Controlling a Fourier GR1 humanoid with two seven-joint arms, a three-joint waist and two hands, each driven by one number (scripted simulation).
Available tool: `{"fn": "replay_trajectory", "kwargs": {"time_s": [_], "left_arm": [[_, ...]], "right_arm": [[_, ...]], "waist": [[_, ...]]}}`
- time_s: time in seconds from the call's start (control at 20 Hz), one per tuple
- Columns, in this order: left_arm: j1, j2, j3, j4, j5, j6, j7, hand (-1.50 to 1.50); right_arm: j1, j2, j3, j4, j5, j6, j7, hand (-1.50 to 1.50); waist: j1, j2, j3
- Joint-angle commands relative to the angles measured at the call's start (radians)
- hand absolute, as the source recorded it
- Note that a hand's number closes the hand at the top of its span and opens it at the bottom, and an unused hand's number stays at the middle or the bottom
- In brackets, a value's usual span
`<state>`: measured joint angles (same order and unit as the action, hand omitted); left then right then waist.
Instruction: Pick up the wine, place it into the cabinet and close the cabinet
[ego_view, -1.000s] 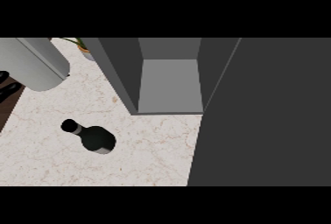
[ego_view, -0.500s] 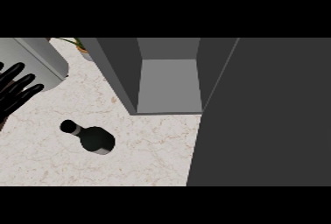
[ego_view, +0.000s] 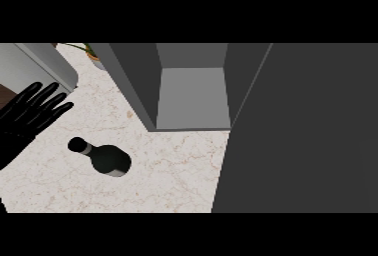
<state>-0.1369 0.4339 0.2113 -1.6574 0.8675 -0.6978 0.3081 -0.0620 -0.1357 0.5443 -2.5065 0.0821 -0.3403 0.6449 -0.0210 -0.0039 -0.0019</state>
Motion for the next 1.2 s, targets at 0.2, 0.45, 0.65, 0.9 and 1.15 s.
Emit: {"fn": "replay_trajectory", "kwargs": {"time_s": [0.2, 0.45, 0.65, 0.9, 1.15], "left_arm": [[-0.017, -0.051, 0.044, 0.181, -0.173, -0.110, -0.136, -1.50], [0.045, -0.088, 0.054, 0.199, -0.302, -0.169, -0.233, -1.50], [0.000, -0.096, 0.088, 0.364, -0.421, -0.219, -0.350, -1.50], [-0.052, -0.075, 0.092, 0.475, -0.526, -0.265, -0.446, -1.50], [-0.081, -0.119, 0.061, 0.568, -0.679, -0.218, -0.558, -1.50]], "right_arm": [[0.025, -0.099, -0.013, -0.241, 0.087, -0.012, 0.089, -1.50], [0.029, -0.072, 0.090, -0.168, 0.187, -0.086, 0.060, -1.50], [-0.046, -0.081, 0.069, -0.152, 0.168, -0.095, 0.091, -1.50], [0.003, -0.116, 0.104, -0.196, 0.173, -0.115, 0.093, -1.50], [-0.059, -0.134, 0.052, -0.191, 0.128, -0.121, 0.134, -1.50]], "waist": [[-0.011, 0.000, 0.000], [0.003, -0.002, 0.000], [-0.004, 0.001, -0.002], [-0.010, 0.000, -0.001], [-0.006, 0.002, -0.001]]}}
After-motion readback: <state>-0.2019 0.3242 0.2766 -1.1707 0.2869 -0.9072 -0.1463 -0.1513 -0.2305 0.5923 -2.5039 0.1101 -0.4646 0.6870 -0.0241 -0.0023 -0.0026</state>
